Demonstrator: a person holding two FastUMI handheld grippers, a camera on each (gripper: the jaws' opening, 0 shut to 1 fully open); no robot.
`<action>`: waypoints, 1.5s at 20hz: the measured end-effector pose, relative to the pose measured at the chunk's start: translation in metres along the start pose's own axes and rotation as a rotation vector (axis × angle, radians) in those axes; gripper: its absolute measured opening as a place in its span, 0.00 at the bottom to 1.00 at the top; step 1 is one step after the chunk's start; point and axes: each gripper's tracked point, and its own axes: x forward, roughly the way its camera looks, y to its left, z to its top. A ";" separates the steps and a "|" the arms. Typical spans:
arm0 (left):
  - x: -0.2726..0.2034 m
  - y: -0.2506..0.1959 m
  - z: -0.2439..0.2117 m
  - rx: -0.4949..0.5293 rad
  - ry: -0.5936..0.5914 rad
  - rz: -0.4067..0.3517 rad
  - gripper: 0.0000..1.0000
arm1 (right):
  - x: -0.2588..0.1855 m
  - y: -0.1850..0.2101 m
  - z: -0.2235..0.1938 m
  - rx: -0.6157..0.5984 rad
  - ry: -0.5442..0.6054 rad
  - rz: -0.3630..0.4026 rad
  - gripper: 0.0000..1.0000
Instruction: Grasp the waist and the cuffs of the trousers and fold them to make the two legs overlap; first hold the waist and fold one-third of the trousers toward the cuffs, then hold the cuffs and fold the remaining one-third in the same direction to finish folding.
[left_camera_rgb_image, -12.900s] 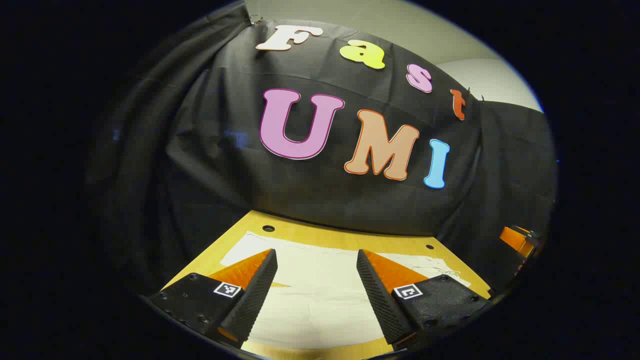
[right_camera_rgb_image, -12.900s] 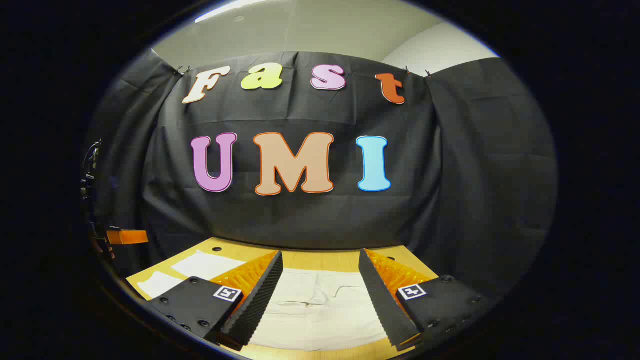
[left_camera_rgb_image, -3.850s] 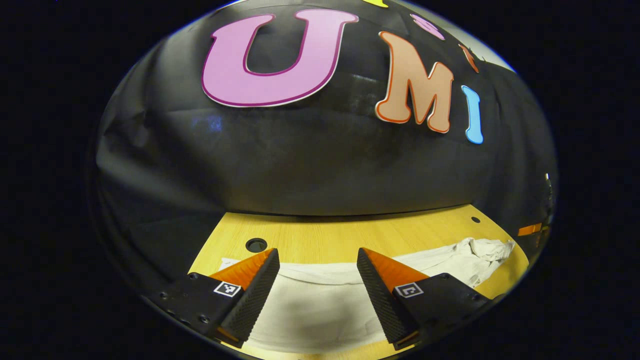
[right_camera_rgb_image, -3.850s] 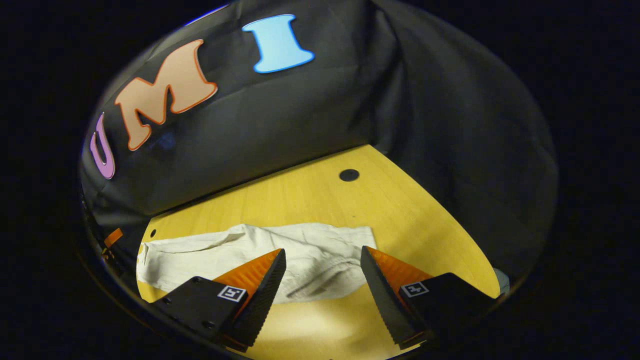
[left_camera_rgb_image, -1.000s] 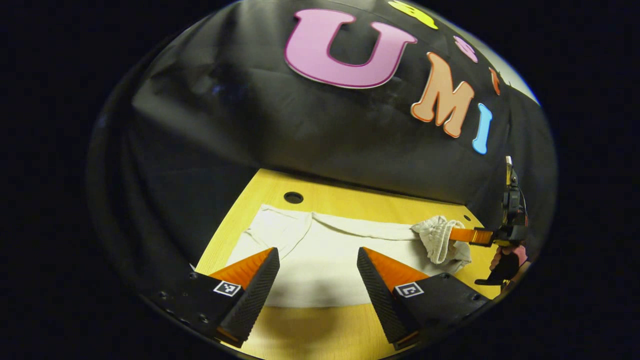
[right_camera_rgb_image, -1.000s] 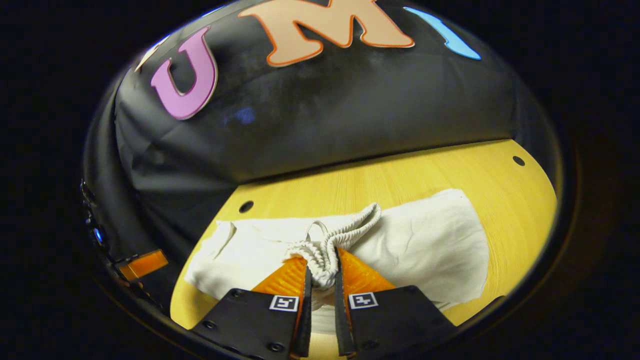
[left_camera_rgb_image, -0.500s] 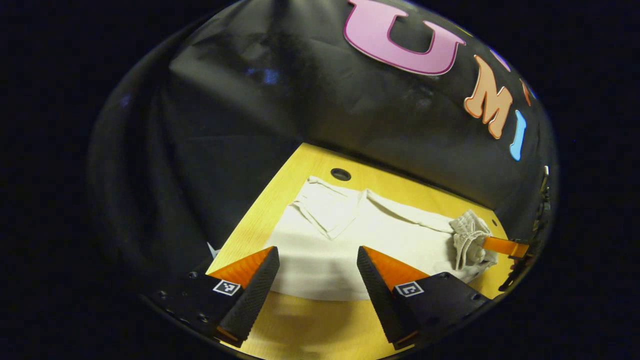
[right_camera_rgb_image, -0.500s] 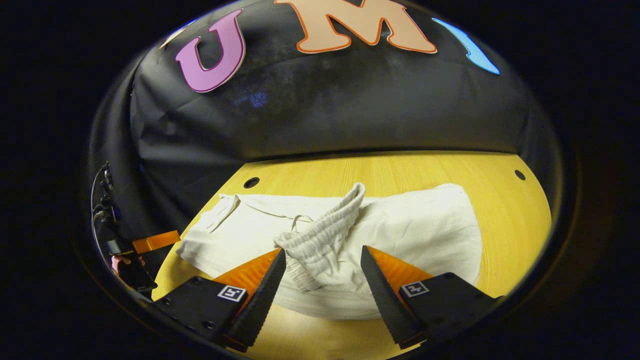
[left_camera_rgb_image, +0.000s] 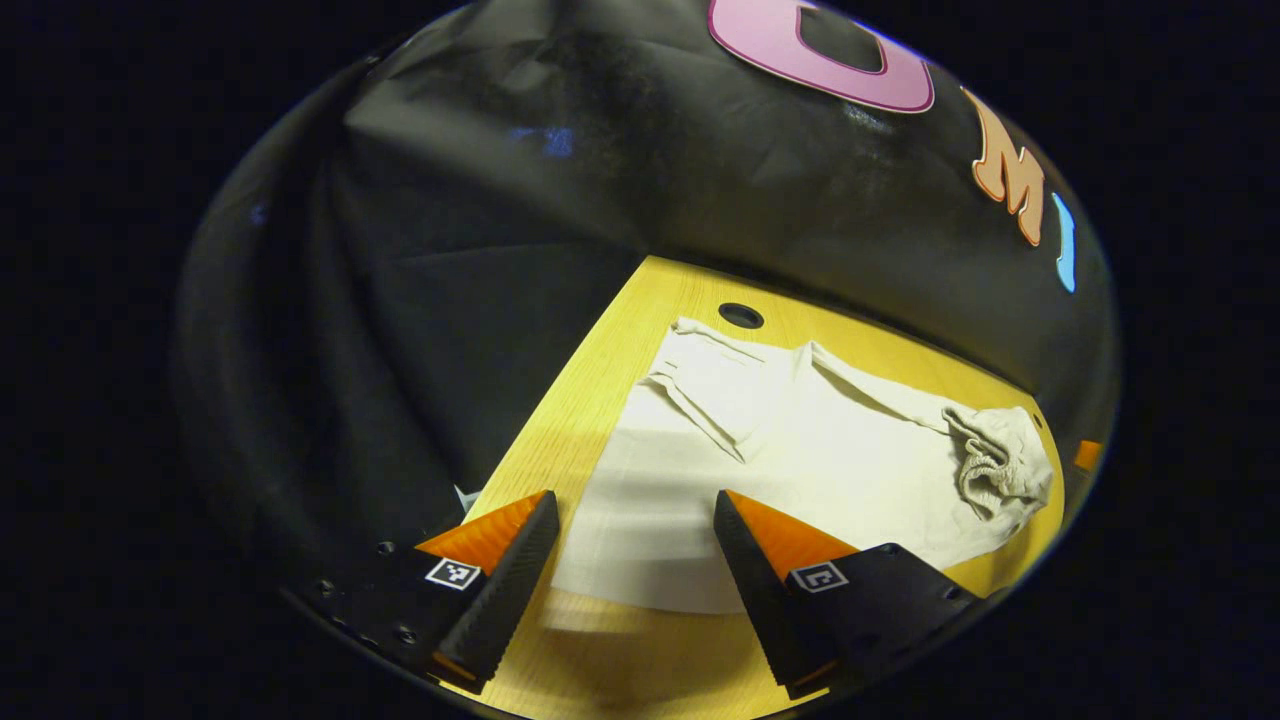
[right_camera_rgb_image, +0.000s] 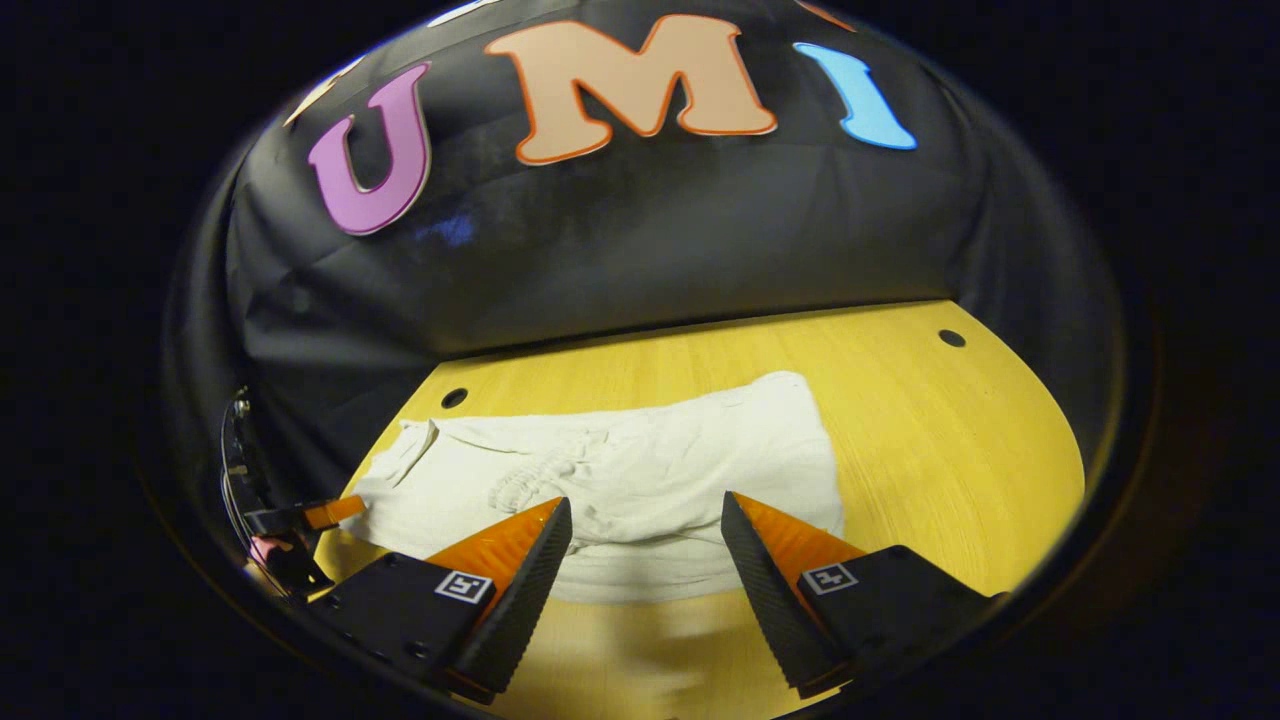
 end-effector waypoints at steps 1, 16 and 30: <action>0.001 0.000 0.000 -0.002 0.005 0.002 0.96 | -0.004 -0.008 0.004 0.025 -0.012 -0.018 0.96; 0.013 -0.031 -0.008 0.153 0.054 -0.043 0.48 | -0.028 -0.038 0.016 0.064 -0.058 -0.097 0.96; -0.008 -0.099 0.014 -0.173 0.014 -0.220 0.00 | -0.055 -0.053 0.018 0.068 -0.076 -0.084 0.96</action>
